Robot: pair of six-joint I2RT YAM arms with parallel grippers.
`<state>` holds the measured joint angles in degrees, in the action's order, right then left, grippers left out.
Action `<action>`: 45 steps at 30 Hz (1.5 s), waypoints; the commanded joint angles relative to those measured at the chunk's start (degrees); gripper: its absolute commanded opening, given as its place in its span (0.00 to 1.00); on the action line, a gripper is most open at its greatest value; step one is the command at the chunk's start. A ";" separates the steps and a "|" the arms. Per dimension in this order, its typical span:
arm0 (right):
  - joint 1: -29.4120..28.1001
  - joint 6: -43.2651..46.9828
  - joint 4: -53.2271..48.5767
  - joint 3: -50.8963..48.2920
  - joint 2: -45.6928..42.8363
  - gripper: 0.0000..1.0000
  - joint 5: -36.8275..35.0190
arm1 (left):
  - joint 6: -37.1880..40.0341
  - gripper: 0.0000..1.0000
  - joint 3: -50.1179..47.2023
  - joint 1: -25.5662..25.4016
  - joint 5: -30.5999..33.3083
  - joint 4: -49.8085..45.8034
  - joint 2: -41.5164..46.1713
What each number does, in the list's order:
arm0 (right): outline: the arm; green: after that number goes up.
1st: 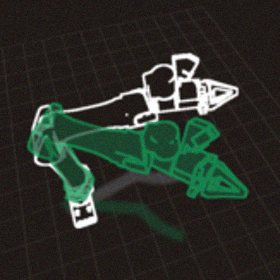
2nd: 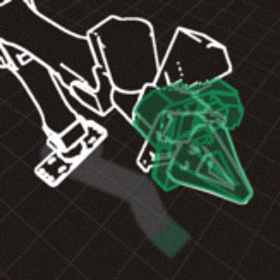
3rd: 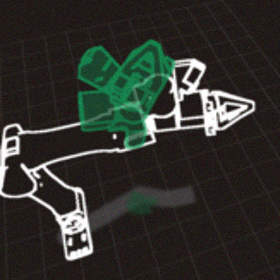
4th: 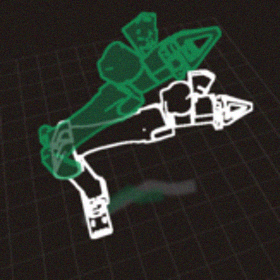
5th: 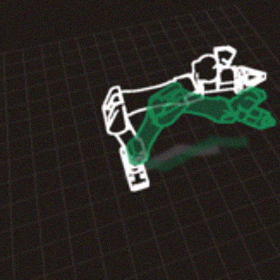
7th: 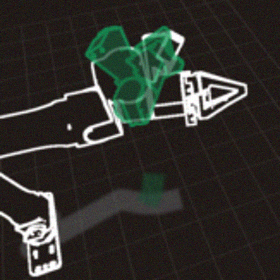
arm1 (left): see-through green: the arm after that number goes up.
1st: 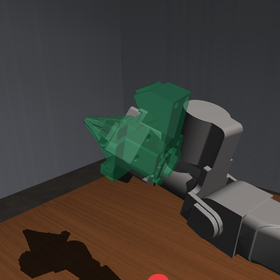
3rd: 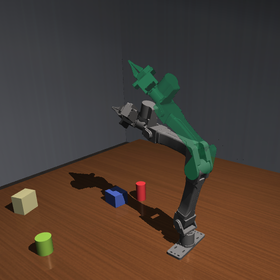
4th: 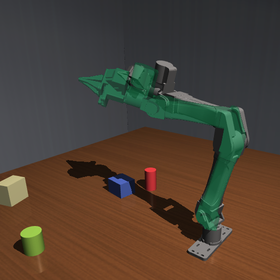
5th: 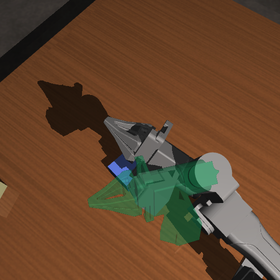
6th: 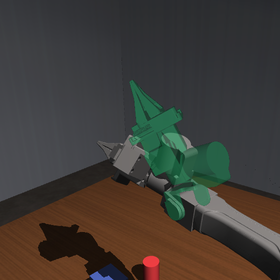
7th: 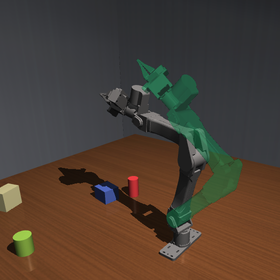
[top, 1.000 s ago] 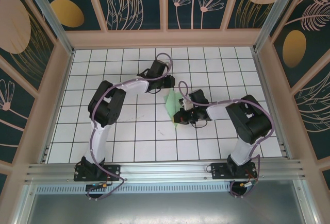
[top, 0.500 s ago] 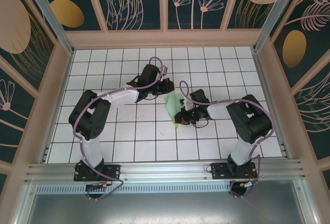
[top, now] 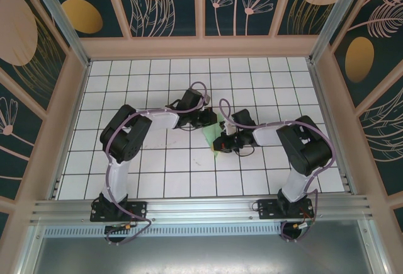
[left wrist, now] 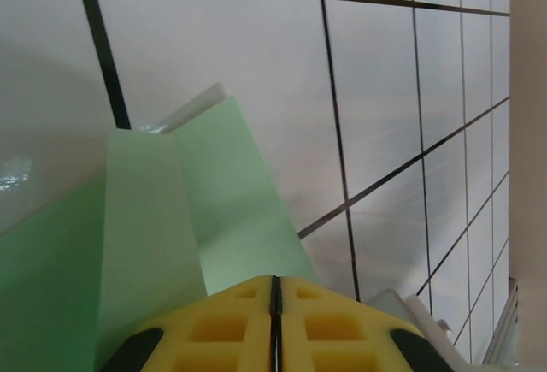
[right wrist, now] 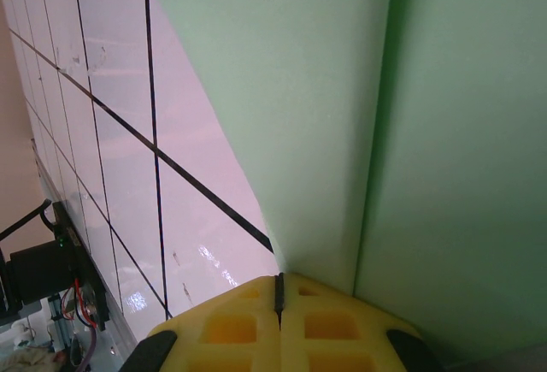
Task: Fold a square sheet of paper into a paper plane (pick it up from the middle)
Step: Fourth fold the wing at the center of the table.
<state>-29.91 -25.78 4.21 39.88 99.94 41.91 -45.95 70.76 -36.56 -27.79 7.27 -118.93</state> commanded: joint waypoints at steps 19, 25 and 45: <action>0.47 2.23 -9.94 -4.17 0.26 0.00 -4.52 | 11.01 0.15 14.11 -0.19 17.26 -15.36 -11.57; 0.56 2.12 -9.39 -5.81 0.63 0.00 -4.28 | 12.12 0.16 15.40 1.12 16.91 -14.67 -11.59; 0.54 2.79 -9.22 -6.71 0.86 0.00 -3.24 | 11.68 0.19 17.02 3.28 17.30 -10.34 -12.49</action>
<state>-29.23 -24.27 7.33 37.23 98.61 41.04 -35.38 86.70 -37.41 -21.19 -8.54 -127.66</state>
